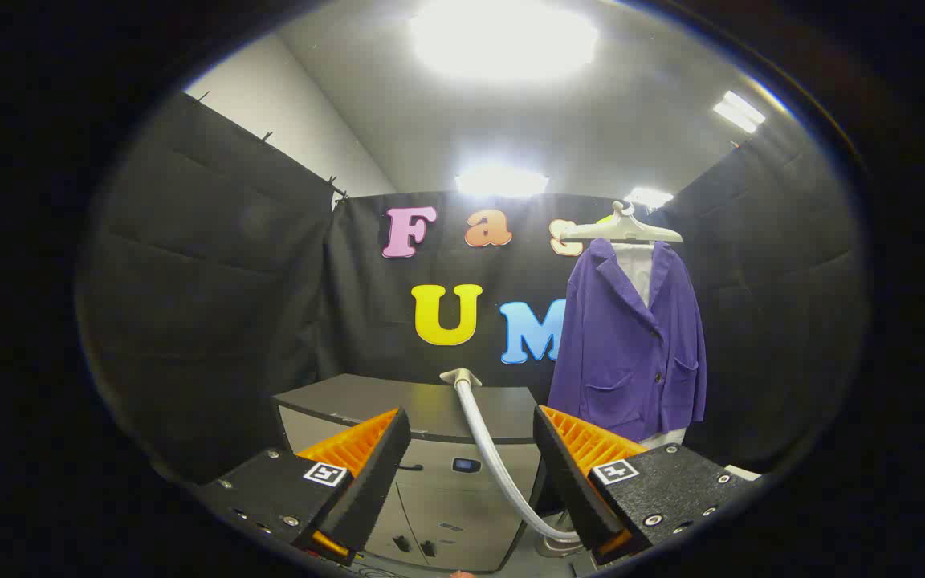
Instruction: Iron the clothes twice with a garment steamer, once on the left side and once on the right side.
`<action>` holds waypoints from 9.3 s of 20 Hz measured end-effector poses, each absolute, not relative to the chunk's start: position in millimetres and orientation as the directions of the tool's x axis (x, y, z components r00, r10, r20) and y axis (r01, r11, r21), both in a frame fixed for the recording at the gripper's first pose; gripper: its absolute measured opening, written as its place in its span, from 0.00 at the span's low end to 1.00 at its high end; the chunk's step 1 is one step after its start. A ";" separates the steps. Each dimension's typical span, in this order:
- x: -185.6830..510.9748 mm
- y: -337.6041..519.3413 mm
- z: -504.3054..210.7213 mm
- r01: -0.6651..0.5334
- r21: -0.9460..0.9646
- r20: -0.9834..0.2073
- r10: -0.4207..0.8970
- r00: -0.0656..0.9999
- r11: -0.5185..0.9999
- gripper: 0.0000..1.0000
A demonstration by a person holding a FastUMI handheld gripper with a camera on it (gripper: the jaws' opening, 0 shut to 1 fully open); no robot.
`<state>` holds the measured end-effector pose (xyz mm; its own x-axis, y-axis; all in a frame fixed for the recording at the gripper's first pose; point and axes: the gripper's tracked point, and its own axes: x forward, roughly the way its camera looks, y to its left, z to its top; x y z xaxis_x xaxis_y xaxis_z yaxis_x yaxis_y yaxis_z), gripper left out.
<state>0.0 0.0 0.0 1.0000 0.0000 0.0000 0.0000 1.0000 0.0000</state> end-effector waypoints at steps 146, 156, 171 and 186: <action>305.4 -251.9 103.9 0.386 0.052 0.028 -0.388 0.921 0.921 0.35; 341.2 -288.8 83.0 0.454 -0.010 0.006 -0.454 0.891 0.891 0.35; 309.7 -278.9 -26.4 0.442 -0.053 -0.140 -0.445 0.884 0.895 0.35; 256.5 -285.3 -173.2 0.427 -0.038 -0.345 -0.413 0.843 0.904 0.35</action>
<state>256.5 -285.3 -173.2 0.8430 -0.4127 -0.3451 0.4266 0.9036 -0.0385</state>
